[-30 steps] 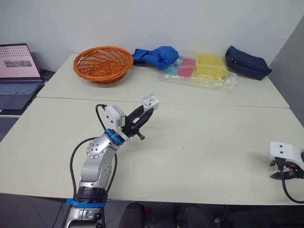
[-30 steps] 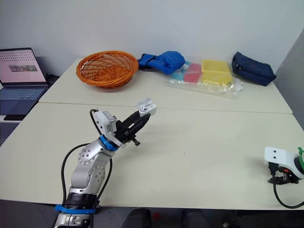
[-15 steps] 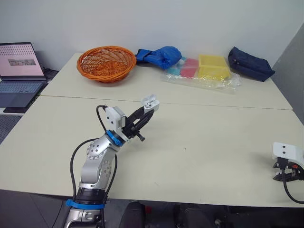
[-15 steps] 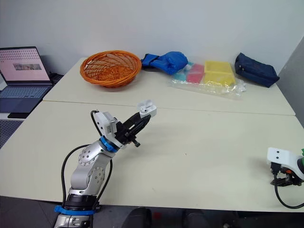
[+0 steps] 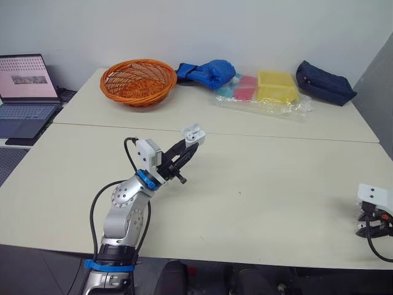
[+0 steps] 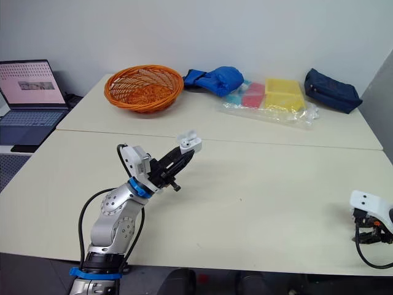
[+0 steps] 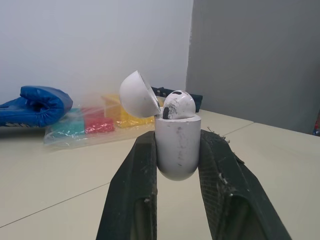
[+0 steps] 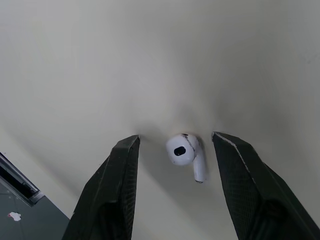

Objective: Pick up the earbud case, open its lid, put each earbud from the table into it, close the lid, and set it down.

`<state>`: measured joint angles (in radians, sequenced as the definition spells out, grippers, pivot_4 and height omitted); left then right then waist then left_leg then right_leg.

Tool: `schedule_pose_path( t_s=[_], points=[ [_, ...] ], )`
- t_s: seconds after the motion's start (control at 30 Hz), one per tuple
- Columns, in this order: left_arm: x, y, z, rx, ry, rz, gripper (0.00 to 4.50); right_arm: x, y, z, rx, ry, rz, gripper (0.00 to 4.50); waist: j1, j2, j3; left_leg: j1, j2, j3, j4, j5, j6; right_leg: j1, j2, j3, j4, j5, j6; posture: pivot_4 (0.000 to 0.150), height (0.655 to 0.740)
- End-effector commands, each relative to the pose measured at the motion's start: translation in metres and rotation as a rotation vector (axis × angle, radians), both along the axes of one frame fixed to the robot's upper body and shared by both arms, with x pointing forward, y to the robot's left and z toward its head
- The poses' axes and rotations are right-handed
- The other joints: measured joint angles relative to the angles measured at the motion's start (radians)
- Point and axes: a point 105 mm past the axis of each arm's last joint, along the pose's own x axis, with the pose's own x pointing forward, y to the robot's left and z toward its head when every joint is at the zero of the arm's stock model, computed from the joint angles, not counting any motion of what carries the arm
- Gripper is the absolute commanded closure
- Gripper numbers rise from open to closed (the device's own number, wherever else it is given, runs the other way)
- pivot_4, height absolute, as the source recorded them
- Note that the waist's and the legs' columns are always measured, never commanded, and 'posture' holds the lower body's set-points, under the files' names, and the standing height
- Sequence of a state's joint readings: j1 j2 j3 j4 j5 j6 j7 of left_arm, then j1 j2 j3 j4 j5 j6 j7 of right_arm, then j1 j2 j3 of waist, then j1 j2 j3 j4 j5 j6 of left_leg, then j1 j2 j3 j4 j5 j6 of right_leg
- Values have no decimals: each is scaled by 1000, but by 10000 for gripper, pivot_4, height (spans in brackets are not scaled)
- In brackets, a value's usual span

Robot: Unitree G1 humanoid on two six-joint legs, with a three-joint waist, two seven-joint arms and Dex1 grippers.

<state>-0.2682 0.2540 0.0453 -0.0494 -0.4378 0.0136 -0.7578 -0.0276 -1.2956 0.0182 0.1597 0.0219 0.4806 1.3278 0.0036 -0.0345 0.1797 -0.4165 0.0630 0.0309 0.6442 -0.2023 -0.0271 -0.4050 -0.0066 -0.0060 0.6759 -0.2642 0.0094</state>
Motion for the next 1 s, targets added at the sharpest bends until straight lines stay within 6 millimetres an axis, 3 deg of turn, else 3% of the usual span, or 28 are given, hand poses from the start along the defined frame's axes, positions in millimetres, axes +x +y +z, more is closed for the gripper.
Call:
schedule_pose_path(
  t_s=[0.03,0.1,0.17,0.33,0.5,0.6,0.67,0.77,0.83,1.0],
  points=[
    [-6,-3,16,-13,-69,-20,37326,-3,-5,-5,-9,16,-33,21433,0,0,0,0,0,0,0,0,0,0,0,0,0,0,0,1500,7400],
    [-6,-4,16,-14,-69,-21,37326,2,0,-5,0,-4,-19,21433,-1,0,0,0,0,0,0,0,0,0,0,0,0,0,0,1500,7400],
    [-5,-3,16,-13,-71,-22,37326,2,3,-6,5,1,-9,25167,-3,0,0,0,0,0,1,0,0,0,0,1,0,0,0,1500,7400],
    [-4,-2,16,-12,-72,-21,37326,-1,-1,-8,-6,10,-14,40973,-2,0,0,0,0,0,0,0,0,0,0,0,0,0,0,1500,7400],
    [-6,-2,15,-8,-72,-23,37326,-2,-2,-9,-3,6,-3,41200,-2,0,0,0,0,0,0,0,0,0,0,0,-1,0,0,1500,7400],
    [-5,-2,16,-8,-77,-26,37326,25,44,14,161,-118,130,41200,-6,0,0,0,0,0,0,0,0,0,0,0,0,0,0,1500,7400],
    [-5,-4,17,-7,-81,-33,37326,47,98,45,360,-226,208,41200,-23,1,1,1,1,0,0,0,0,0,1,2,0,0,0,1500,7400],
    [-3,-6,18,-6,-90,-38,37326,73,162,98,601,-441,299,41200,-40,4,2,2,0,0,0,0,0,-2,3,5,4,1,2,1500,7400],
    [-1,-7,20,-9,-96,-37,37326,86,188,131,740,-568,281,41200,-34,4,3,3,0,-3,0,0,0,-2,5,5,5,2,1,1500,7400],
    [4,-12,24,-13,-111,-53,37326,91,247,197,987,-813,328,41200,-11,4,3,-2,1,-4,-1,0,-1,-2,4,0,2,0,-1,1500,7400]
  ],
)
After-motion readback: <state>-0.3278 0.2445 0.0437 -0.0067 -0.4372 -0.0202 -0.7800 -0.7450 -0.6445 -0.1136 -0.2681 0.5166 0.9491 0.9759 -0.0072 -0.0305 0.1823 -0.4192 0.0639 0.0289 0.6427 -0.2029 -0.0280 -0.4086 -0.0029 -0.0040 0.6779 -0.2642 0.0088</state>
